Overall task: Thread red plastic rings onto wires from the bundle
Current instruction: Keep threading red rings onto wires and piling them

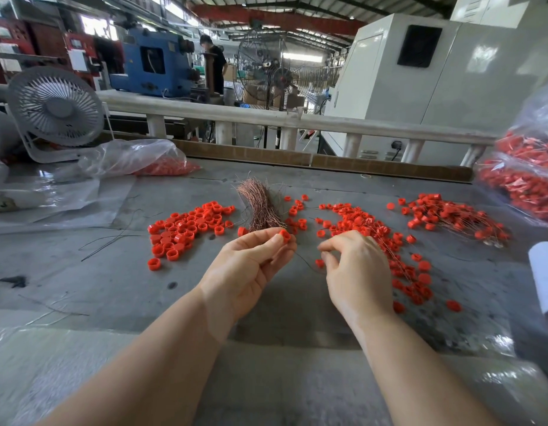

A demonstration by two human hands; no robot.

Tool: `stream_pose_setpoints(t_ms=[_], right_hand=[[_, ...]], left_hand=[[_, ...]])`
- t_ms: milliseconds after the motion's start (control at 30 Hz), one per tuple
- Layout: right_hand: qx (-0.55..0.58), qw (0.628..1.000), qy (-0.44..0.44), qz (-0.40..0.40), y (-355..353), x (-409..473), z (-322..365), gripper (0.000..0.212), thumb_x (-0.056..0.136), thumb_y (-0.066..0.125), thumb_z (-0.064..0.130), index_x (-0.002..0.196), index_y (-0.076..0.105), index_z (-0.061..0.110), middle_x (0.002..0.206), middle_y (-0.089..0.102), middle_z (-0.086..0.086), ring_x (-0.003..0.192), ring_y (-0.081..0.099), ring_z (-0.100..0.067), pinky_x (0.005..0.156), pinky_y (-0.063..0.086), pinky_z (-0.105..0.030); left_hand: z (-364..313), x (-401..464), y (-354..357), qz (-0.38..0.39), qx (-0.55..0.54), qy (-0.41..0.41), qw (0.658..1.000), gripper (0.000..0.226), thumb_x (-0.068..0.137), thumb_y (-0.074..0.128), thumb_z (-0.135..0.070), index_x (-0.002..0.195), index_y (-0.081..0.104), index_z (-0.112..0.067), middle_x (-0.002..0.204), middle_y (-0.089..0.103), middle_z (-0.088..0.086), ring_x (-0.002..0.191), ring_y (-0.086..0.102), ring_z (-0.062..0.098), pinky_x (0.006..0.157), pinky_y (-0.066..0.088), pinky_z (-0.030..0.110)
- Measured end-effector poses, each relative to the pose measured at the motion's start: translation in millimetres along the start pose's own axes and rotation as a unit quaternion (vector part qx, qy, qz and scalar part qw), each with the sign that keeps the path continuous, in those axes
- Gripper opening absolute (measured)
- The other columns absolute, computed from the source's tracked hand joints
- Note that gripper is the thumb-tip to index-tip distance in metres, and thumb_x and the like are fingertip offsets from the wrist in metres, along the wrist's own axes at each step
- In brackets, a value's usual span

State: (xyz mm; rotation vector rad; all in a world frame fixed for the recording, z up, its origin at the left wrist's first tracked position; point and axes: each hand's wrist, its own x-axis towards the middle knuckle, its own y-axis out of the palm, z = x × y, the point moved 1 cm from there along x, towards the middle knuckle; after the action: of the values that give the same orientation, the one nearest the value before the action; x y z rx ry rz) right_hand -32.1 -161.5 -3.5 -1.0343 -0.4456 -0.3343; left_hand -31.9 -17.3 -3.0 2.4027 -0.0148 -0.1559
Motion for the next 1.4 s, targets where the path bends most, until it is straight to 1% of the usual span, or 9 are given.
stream_pose_setpoints(t_ms=[167,267,367,467,733,800,967,1200,1400], right_hand=[[0.124,0.989,-0.053,0.06,0.2,-2.0,10.6,0.015,0.087,0.062,0.013,0.097,0.072,0.017,0.096,0.069,0.002,0.095,0.058,-0.02,0.09,0.042,-0.036],[0.161,0.982,-0.053,0.077,-1.4,-1.9,9.7,0.01,0.085,0.066,0.015,0.09,0.073,0.02,0.084,0.07,0.005,0.08,0.059,-0.012,0.078,0.045,-0.026],[0.194,0.976,-0.056,0.081,-2.1,-2.1,10.7,0.007,0.084,0.066,0.016,0.082,0.071,0.02,0.068,0.064,0.011,0.065,0.052,-0.002,0.063,0.039,-0.014],[0.233,0.967,-0.05,0.09,-1.6,-1.8,11.3,0.01,0.084,0.066,0.016,0.076,0.068,0.023,0.06,0.058,0.014,0.061,0.051,0.003,0.06,0.039,-0.011],[0.235,0.971,-0.038,-0.005,-2.2,2.4,7.2,0.019,0.086,0.059,0.005,0.077,0.057,0.021,0.067,0.055,0.013,0.068,0.053,-0.012,0.068,0.046,-0.032],[0.238,0.97,-0.056,-0.016,-3.2,1.1,9.6,0.019,0.086,0.059,0.005,0.078,0.057,0.021,0.069,0.056,0.013,0.071,0.053,-0.013,0.069,0.046,-0.032],[0.229,0.97,-0.079,-0.022,-5.4,-0.5,12.3,0.019,0.085,0.061,0.005,0.077,0.059,0.022,0.071,0.056,0.014,0.074,0.052,-0.013,0.071,0.044,-0.03],[0.221,0.971,-0.081,-0.025,-6.9,-1.7,13.1,0.013,0.083,0.064,0.006,0.078,0.065,0.018,0.078,0.06,0.008,0.08,0.055,-0.018,0.079,0.045,-0.046],[0.214,0.973,-0.078,-0.025,-7.2,-1.4,14.6,0.013,0.083,0.065,0.008,0.078,0.066,0.019,0.077,0.06,0.006,0.083,0.054,-0.021,0.081,0.043,-0.048]], left_hand=[[0.2,0.1,0.8,0.005,-0.009,-0.003,1.0,0.012,0.083,0.054,0.006,0.08,0.065,0.002,0.071,0.07,0.013,0.066,0.07,0.016,0.057,0.056,0.02],[0.5,0.4,0.3,0.011,-0.013,-0.005,1.0,0.014,0.081,0.055,0.005,0.075,0.068,0.001,0.073,0.07,0.014,0.068,0.07,0.017,0.058,0.056,0.02],[0.4,0.7,0.3,0.016,-0.012,-0.005,1.0,0.009,0.077,0.058,0.003,0.079,0.066,0.001,0.073,0.071,0.013,0.068,0.07,0.016,0.058,0.056,0.02],[-0.6,0.6,0.2,0.019,-0.019,-0.005,1.0,0.01,0.069,0.06,0.001,0.075,0.069,0.0,0.074,0.071,0.013,0.068,0.07,0.017,0.058,0.056,0.02],[-3.1,-3.1,3.7,0.017,-0.022,-0.003,1.0,0.012,0.082,0.053,0.006,0.083,0.064,0.002,0.071,0.07,0.011,0.063,0.069,0.013,0.059,0.056,0.019],[-3.7,-4.1,3.4,0.018,-0.022,-0.005,1.0,0.013,0.084,0.051,0.007,0.084,0.064,0.001,0.071,0.07,0.01,0.064,0.069,0.013,0.059,0.057,0.019],[-3.6,-5.7,4.1,0.022,-0.022,-0.017,0.999,0.022,0.082,0.051,0.009,0.078,0.071,0.001,0.074,0.071,0.012,0.067,0.07,0.015,0.059,0.056,0.019],[-2.1,-5.6,4.9,0.029,-0.017,-0.026,0.999,0.02,0.082,0.05,0.01,0.085,0.067,0.002,0.076,0.071,0.013,0.068,0.07,0.016,0.059,0.057,0.02],[-3.3,-5.7,4.7,0.033,-0.006,-0.028,0.999,0.024,0.082,0.051,0.009,0.076,0.073,0.001,0.076,0.071,0.013,0.068,0.07,0.016,0.059,0.056,0.02]])
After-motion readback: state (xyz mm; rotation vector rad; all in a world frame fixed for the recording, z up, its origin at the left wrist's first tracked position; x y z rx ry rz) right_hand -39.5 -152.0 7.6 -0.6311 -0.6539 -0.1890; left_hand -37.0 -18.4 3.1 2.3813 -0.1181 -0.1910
